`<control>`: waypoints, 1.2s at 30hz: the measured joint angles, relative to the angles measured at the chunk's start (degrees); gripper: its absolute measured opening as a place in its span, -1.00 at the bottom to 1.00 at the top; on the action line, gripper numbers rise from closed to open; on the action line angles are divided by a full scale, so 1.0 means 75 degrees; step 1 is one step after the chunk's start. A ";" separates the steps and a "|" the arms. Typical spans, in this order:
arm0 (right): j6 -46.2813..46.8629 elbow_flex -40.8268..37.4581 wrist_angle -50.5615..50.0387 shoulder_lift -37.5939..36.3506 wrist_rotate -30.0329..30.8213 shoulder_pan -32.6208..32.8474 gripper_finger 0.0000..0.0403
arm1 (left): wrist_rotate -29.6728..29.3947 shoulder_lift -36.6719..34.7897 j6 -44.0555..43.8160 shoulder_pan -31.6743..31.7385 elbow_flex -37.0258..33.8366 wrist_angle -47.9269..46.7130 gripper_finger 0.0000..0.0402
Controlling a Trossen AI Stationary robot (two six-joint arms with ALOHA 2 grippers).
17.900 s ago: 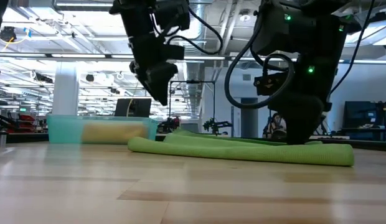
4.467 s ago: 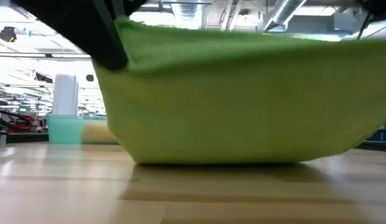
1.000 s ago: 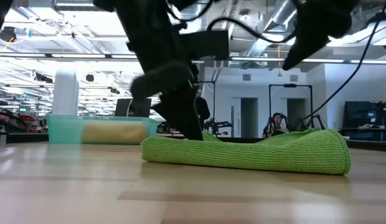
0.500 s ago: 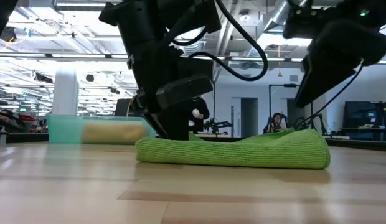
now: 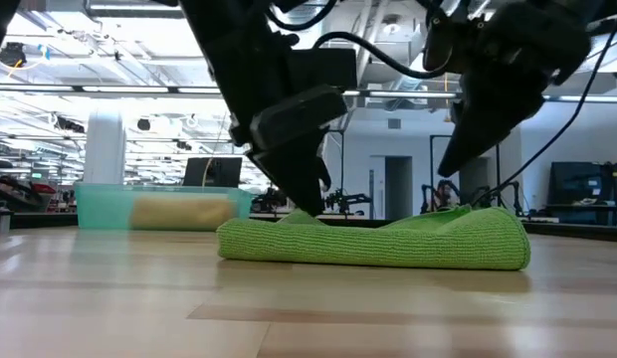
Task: Roll microfiber towels into tight, uniform cylinder then place into a basket
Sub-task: Roll the green microfiber cloth
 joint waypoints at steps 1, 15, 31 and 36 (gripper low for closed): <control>0.0000 0.0000 0.0006 0.0000 -0.0111 0.0052 -0.24 | 0.0062 0.0003 0.0049 -0.0014 0.0000 0.0002 -0.43; 0.0007 0.0007 0.0677 0.0177 -0.0239 0.0284 -0.30 | 0.0423 0.0032 0.0073 -0.0021 0.0000 -0.0077 -0.43; -0.0296 0.0079 0.0840 0.1378 -0.1604 -0.0163 -0.31 | 0.0550 0.0041 -0.0276 -0.0021 0.0000 -0.0501 -0.43; 0.0006 0.0076 0.0481 0.1378 -0.1651 -0.0119 -0.31 | 0.0670 0.0041 -0.0613 -0.0021 0.0000 -0.0736 -0.43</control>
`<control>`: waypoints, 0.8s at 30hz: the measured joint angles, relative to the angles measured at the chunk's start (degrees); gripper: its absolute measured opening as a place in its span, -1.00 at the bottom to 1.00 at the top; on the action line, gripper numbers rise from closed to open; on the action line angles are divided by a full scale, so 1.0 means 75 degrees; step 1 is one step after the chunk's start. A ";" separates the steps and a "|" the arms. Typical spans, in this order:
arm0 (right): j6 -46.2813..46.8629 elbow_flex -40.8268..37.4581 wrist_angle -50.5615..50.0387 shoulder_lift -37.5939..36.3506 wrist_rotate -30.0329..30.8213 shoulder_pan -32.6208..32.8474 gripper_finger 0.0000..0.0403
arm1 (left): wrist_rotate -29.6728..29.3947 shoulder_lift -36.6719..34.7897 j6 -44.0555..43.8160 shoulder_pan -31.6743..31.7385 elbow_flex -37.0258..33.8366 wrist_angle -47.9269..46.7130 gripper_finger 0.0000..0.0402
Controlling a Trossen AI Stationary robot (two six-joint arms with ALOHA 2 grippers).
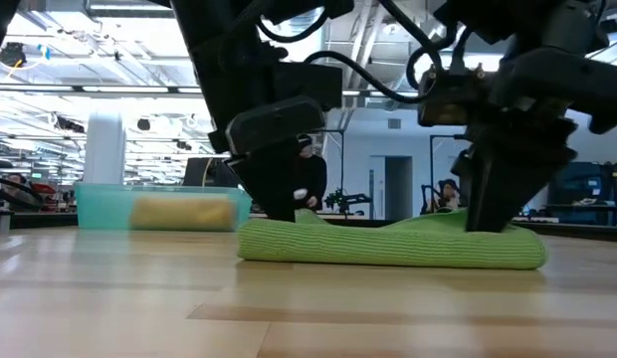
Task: Roll microfiber towels into tight, uniform cylinder then place into a basket
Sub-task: Roll the green microfiber cloth
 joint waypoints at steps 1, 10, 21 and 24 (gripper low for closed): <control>0.0000 0.0000 0.0008 0.0000 -0.0014 0.0003 -0.31 | 0.0072 0.0000 -0.0011 0.0000 0.0000 -0.0028 -0.43; 0.0340 0.0000 -0.0115 0.0000 -0.0012 -0.0101 -0.31 | 0.0213 0.0000 -0.0007 0.0000 0.0000 -0.0036 -0.43; 0.0224 0.0041 -0.0111 0.0469 -0.0530 -0.0137 -0.31 | 0.0213 0.0000 0.0197 0.0000 0.0000 -0.0045 -0.43; 0.0031 0.0033 -0.0134 0.0425 -0.0548 -0.0164 -0.31 | 0.0213 0.0000 0.0241 -0.0003 0.0000 -0.0062 -0.43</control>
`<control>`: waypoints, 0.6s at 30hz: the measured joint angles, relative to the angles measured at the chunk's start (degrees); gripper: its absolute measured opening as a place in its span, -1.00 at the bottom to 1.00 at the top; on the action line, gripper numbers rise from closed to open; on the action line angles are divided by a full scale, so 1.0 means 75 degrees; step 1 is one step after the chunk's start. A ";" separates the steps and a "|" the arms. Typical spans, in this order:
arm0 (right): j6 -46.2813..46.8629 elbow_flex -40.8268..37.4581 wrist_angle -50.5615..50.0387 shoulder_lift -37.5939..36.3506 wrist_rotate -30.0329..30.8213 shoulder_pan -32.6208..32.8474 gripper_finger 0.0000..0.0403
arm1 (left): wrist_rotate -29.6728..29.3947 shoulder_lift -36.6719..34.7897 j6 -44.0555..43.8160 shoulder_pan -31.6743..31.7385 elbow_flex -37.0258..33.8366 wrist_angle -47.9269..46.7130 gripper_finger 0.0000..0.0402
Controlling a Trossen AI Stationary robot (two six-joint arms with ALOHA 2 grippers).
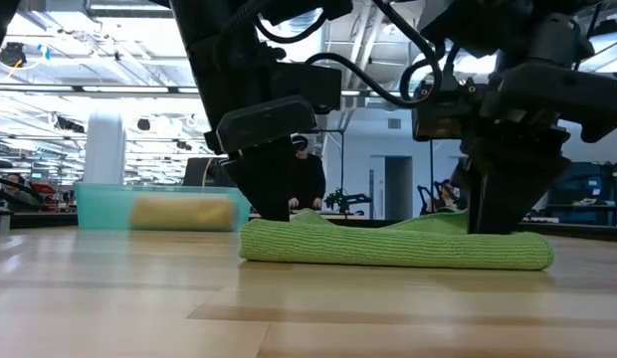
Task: Roll microfiber towels into tight, uniform cylinder then place into a basket
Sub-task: Roll the green microfiber cloth
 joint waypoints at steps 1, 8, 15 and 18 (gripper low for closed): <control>-0.0010 -0.0004 0.0002 -0.0048 -0.0030 -0.0020 -0.31 | 0.0000 0.0000 0.0043 0.0000 0.0000 0.0001 -0.43; -0.0039 -0.0060 -0.0231 -0.0501 0.0296 0.0064 -0.31 | -0.0003 0.0000 0.0159 0.0000 0.0000 0.0001 -0.43; -0.0095 -0.0057 -0.0333 -0.0603 0.0394 0.0355 -0.31 | -0.0017 0.0000 0.0162 0.0001 0.0000 -0.0012 -0.43; -0.0101 -0.0057 -0.0330 -0.0603 0.0395 0.0426 -0.31 | -0.0028 0.0000 0.0162 0.0000 0.0000 -0.0005 -0.43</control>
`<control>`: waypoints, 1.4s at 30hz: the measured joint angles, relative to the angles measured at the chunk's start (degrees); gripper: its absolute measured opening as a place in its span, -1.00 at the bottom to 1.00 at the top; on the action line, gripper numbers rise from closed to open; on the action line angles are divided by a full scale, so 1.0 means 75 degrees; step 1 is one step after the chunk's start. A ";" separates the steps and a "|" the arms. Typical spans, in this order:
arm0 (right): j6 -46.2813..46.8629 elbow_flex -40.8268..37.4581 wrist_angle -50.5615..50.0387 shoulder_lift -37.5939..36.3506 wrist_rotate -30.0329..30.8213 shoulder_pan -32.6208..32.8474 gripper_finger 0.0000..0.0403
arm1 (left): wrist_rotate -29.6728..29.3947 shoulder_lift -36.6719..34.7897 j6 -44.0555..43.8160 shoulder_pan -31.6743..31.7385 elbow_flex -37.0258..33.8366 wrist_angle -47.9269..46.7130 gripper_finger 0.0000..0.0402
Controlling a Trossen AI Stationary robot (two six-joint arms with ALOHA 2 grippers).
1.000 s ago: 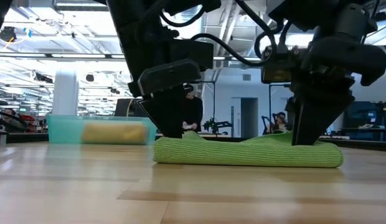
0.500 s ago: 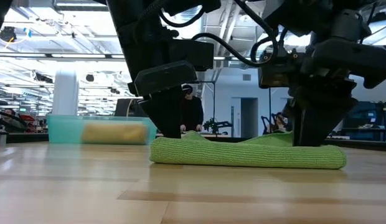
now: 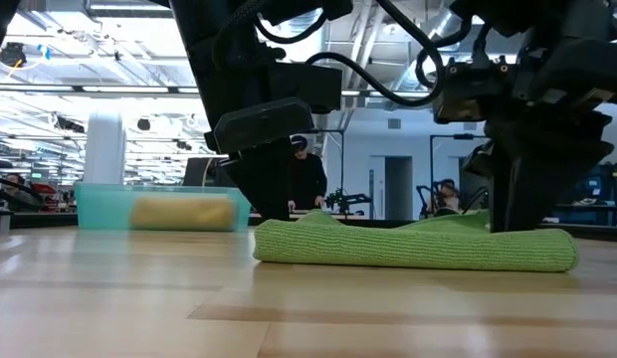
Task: Roll microfiber towels into tight, uniform cylinder then place into a basket
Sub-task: Roll the green microfiber cloth
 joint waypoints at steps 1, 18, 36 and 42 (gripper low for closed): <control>-0.0003 0.0000 0.0005 0.0000 0.0002 0.0013 -0.31 | -0.0034 0.0000 0.0000 0.0000 0.0000 0.0002 -0.43; -0.1547 0.0965 -0.0167 -0.0015 0.0019 0.0015 -0.31 | -0.0529 0.0000 -0.0556 -0.0788 0.0605 -0.1943 -0.43; -0.2476 0.2844 -0.1191 -0.0026 0.0893 0.1480 -0.31 | -0.2702 -0.0003 0.1336 -0.2417 0.1999 -0.1558 -0.43; -0.2806 0.3366 -0.1741 -0.0029 0.3093 0.2404 -0.31 | -0.3333 -0.0007 0.1967 -0.2789 0.1586 -0.1656 -0.43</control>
